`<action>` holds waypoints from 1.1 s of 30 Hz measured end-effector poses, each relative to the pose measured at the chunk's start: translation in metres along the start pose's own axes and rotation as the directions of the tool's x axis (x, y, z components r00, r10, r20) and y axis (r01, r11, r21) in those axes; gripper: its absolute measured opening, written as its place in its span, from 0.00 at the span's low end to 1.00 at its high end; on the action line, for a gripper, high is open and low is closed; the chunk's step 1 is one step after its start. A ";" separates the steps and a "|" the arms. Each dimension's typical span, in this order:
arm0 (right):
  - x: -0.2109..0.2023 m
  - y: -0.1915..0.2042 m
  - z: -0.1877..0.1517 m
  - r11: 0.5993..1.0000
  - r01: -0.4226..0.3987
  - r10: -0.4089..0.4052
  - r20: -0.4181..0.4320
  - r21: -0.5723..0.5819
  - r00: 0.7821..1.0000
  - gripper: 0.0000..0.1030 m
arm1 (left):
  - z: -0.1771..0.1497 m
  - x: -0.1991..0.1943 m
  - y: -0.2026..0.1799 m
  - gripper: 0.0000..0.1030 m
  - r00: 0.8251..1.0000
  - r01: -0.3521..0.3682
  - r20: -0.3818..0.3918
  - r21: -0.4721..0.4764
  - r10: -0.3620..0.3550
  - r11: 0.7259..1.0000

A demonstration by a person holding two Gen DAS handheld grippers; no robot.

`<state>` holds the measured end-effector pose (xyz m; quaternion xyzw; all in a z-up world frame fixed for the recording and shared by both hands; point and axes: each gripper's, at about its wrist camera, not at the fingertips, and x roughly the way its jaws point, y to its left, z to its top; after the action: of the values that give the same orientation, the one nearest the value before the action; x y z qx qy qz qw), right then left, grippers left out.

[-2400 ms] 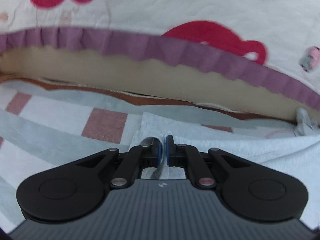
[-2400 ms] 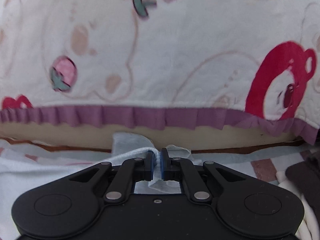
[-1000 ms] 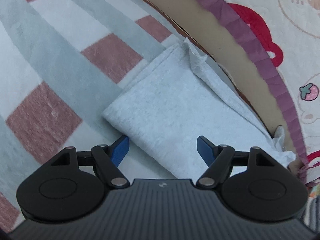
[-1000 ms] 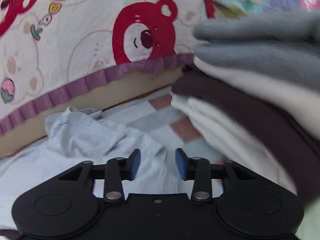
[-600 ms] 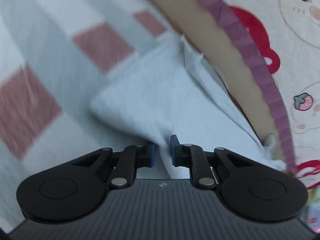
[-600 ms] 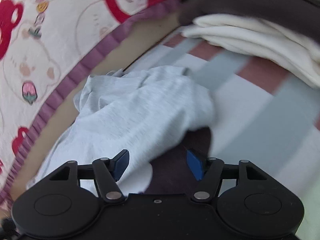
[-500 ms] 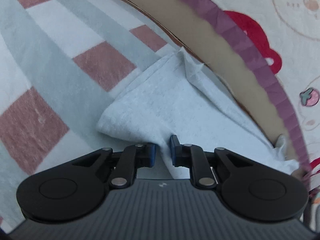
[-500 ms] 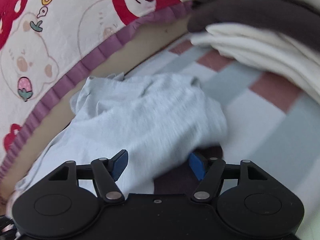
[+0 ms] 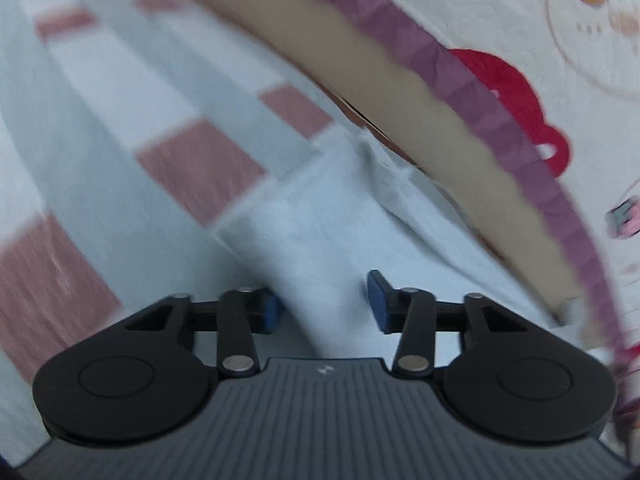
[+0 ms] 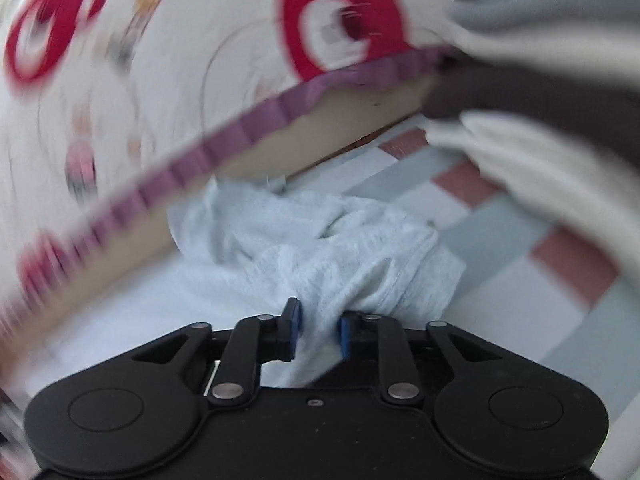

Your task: Fold clothes

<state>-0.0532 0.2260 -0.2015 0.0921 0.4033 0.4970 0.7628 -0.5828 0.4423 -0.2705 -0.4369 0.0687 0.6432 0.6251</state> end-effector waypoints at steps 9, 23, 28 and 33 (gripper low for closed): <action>0.019 -0.009 -0.024 0.998 0.070 -0.070 -0.014 0.004 0.997 0.66 | 0.006 -0.002 -0.005 0.08 0.997 -0.033 0.070 0.137 0.024 0.990; -0.080 0.040 0.005 0.971 -0.036 -0.001 -0.153 -0.238 0.988 0.10 | 0.044 -0.141 0.047 0.07 0.994 0.042 0.092 0.210 -0.062 0.977; -0.095 0.012 -0.048 0.971 0.058 -0.126 -0.286 -0.234 0.950 0.05 | 0.013 -0.143 0.084 0.07 0.994 -0.008 -0.100 0.403 0.053 0.915; -0.141 0.007 -0.029 0.970 -0.033 -0.007 -0.165 -0.242 0.986 0.03 | 0.024 -0.168 0.090 0.07 0.994 0.069 -0.104 0.386 -0.030 0.920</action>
<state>-0.1041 0.1047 -0.1426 -0.0411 0.4002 0.5538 0.7290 -0.6994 0.3141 -0.1879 -0.3361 0.2140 0.5789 0.7114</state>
